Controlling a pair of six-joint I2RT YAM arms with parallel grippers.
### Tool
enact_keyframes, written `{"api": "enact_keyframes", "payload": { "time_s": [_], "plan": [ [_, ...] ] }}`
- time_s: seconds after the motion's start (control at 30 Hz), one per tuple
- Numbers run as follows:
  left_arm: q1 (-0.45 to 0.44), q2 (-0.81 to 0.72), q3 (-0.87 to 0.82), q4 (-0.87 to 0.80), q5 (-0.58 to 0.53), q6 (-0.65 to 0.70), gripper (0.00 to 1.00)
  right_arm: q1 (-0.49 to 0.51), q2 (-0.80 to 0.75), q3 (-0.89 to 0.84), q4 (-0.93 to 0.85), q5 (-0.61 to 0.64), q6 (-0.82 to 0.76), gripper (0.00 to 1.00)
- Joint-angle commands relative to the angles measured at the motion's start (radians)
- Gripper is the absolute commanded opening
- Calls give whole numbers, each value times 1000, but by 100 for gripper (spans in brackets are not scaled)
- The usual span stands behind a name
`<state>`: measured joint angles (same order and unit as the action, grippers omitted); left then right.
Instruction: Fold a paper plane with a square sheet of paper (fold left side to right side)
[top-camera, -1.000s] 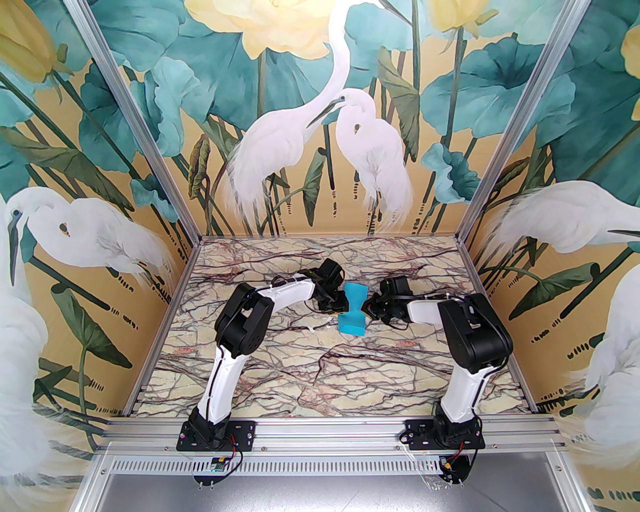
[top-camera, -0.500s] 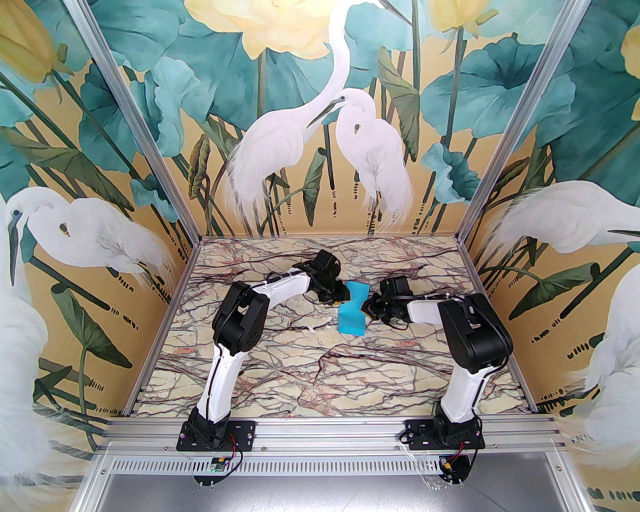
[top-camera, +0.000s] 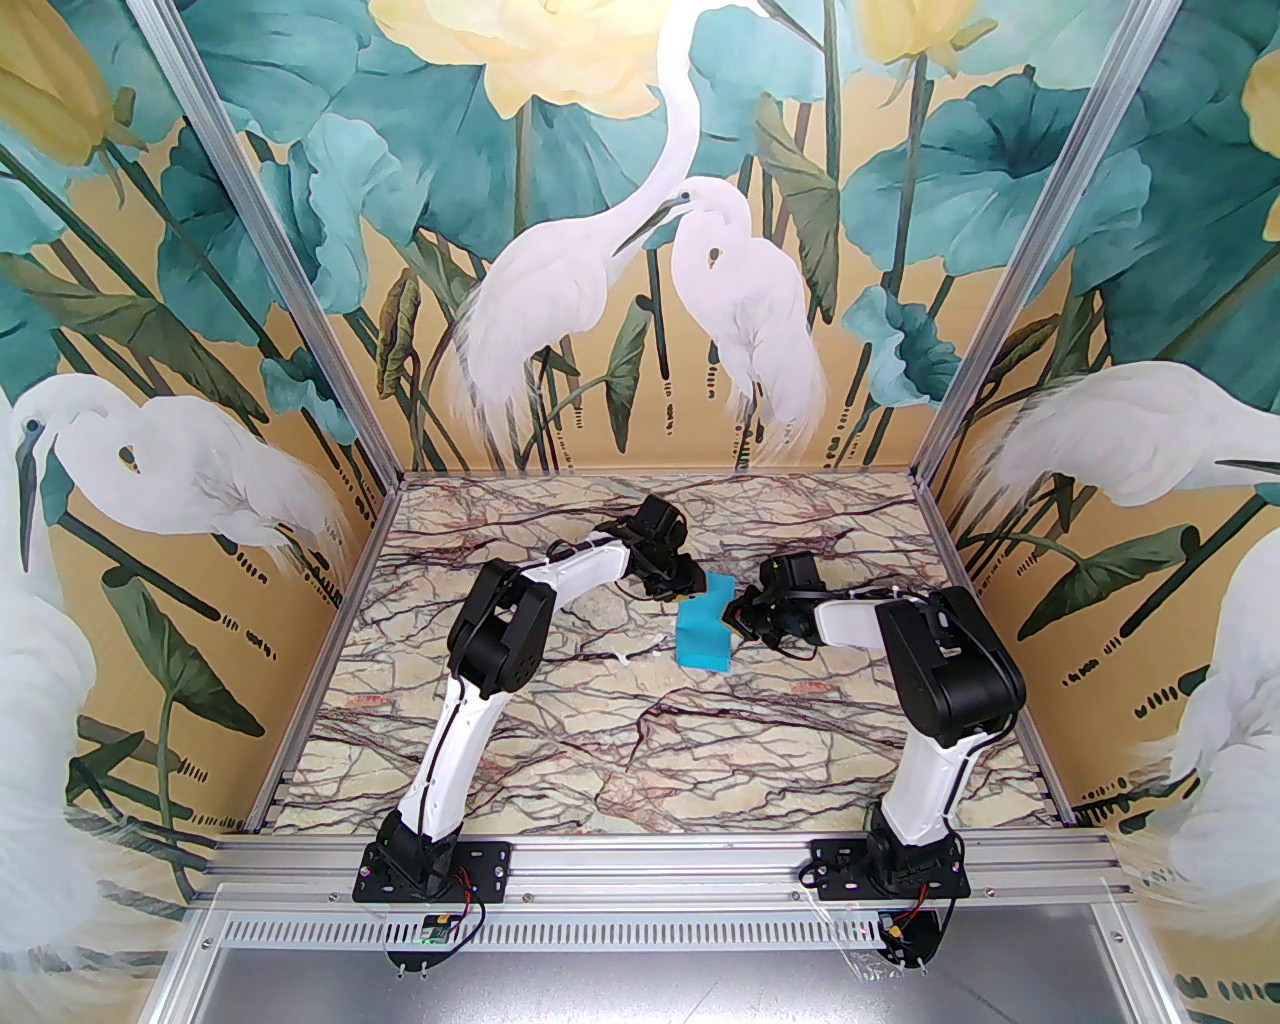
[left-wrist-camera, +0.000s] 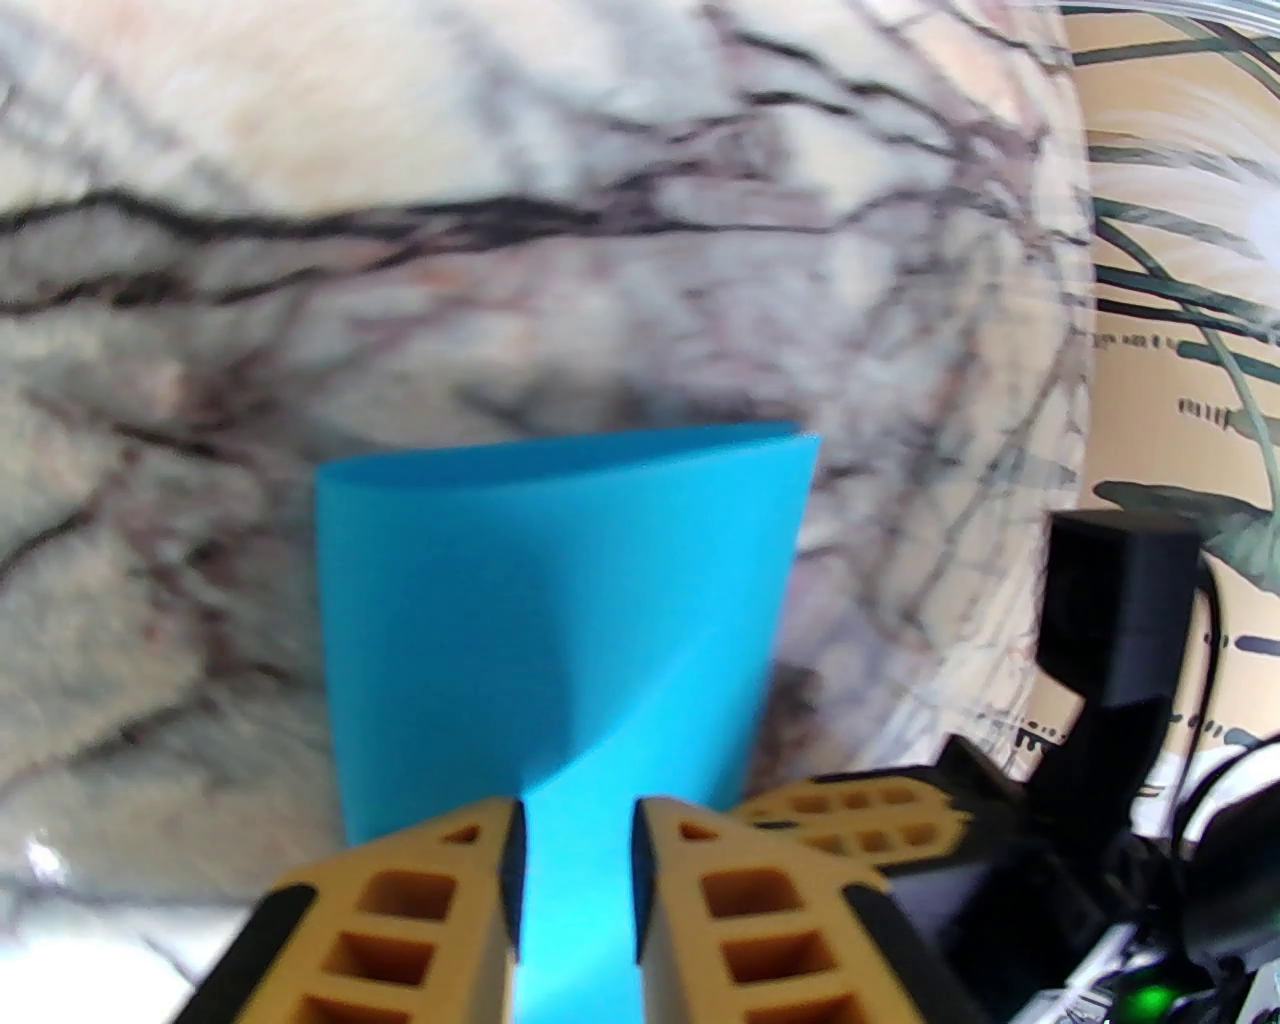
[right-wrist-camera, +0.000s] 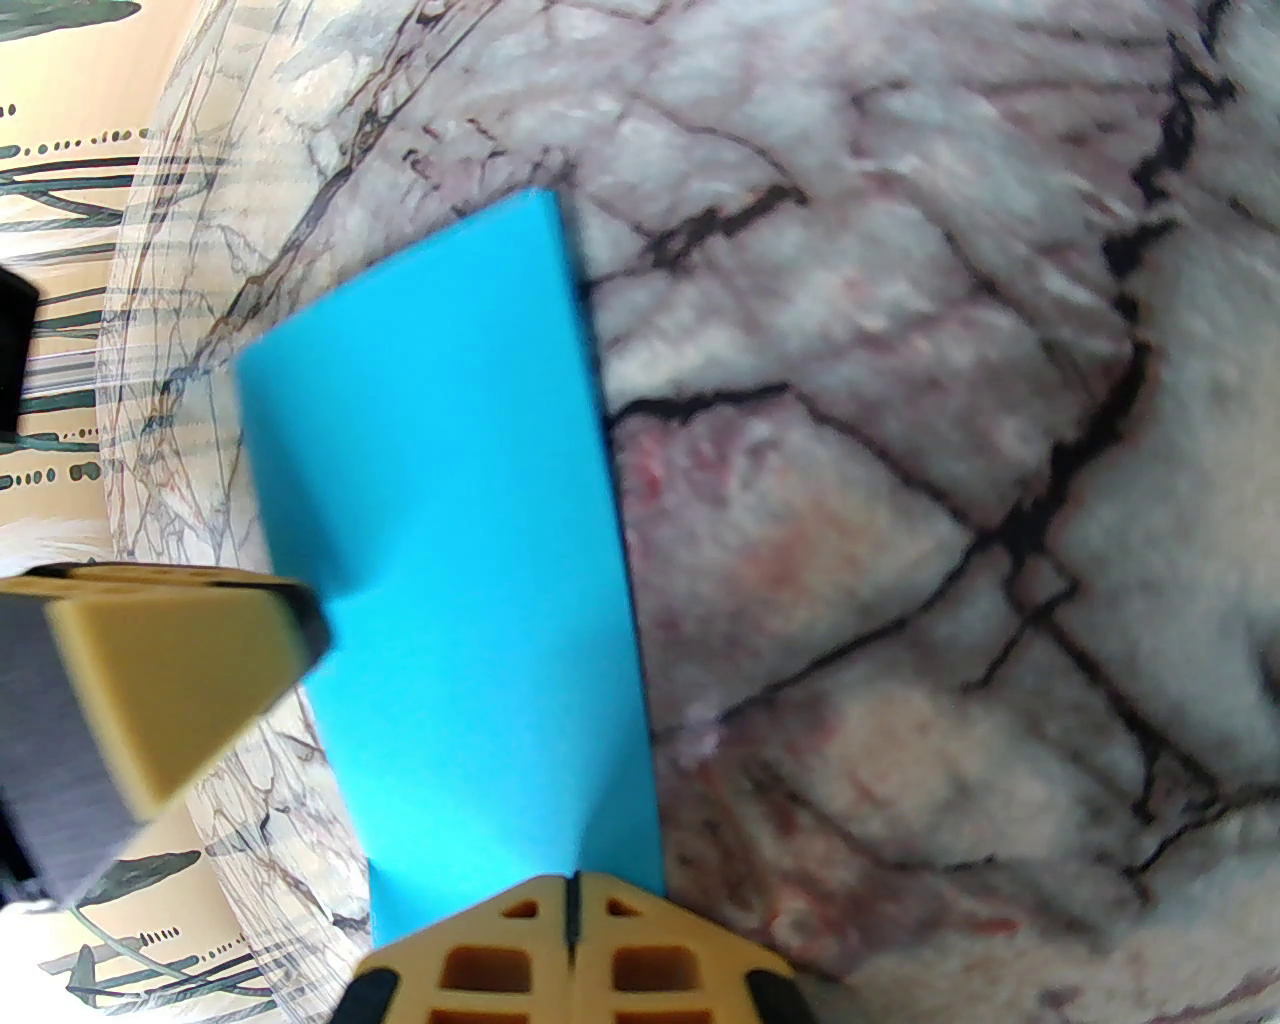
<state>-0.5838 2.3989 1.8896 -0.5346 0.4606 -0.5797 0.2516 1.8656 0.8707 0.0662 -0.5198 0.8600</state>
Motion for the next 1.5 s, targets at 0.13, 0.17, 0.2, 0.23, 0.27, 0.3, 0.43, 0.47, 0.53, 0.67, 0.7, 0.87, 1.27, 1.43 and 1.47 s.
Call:
{"api": "enact_keyframes", "payload": {
  "time_s": [0.13, 0.17, 0.2, 0.23, 0.27, 0.3, 0.43, 0.47, 0.53, 0.67, 0.7, 0.87, 1.27, 1.43, 1.47],
  "plan": [
    [12, 37, -21, -35, -44, 30, 24, 8, 36, -6, -77, 53, -17, 0],
    [12, 34, -31, -30, -45, 30, 24, 8, 34, -6, -77, 52, -15, 0],
    [13, 33, -39, -28, -43, 30, 24, 8, 35, -7, -77, 52, -17, 0],
    [15, 29, -45, -26, -41, 29, 23, 8, 34, -5, -78, 52, -18, 0],
    [16, 21, -46, -25, -38, 27, 23, 8, 36, -6, -78, 53, -17, 0],
    [16, 10, -50, -20, -32, 26, 23, 9, 36, -6, -79, 53, -16, 0],
    [16, -94, -85, 26, -12, 9, 24, 8, 35, -8, -80, 55, -18, 0],
    [15, -117, -101, 41, -4, 3, 25, 8, 34, -8, -80, 55, -18, 0],
    [15, -167, -148, 74, 31, -13, 26, 8, 35, -8, -78, 55, -18, 0],
    [4, -240, -253, 121, 88, -45, 27, 8, 37, -7, -77, 56, -15, 0],
    [0, -258, -283, 132, 96, -52, 27, 8, 38, -7, -75, 57, -15, 0],
    [-29, -324, -410, 183, 142, -86, 27, 8, 37, -7, -75, 58, -16, 0],
    [-65, -353, -516, 167, 145, -59, 27, 8, 38, -9, -72, 57, -16, 0],
    [-71, -331, -526, 114, 86, -18, 27, 8, 35, -10, -71, 57, -15, 0],
    [-74, -322, -523, 104, 80, -10, 27, 8, 35, -9, -72, 57, -15, 0]
  ]
}}
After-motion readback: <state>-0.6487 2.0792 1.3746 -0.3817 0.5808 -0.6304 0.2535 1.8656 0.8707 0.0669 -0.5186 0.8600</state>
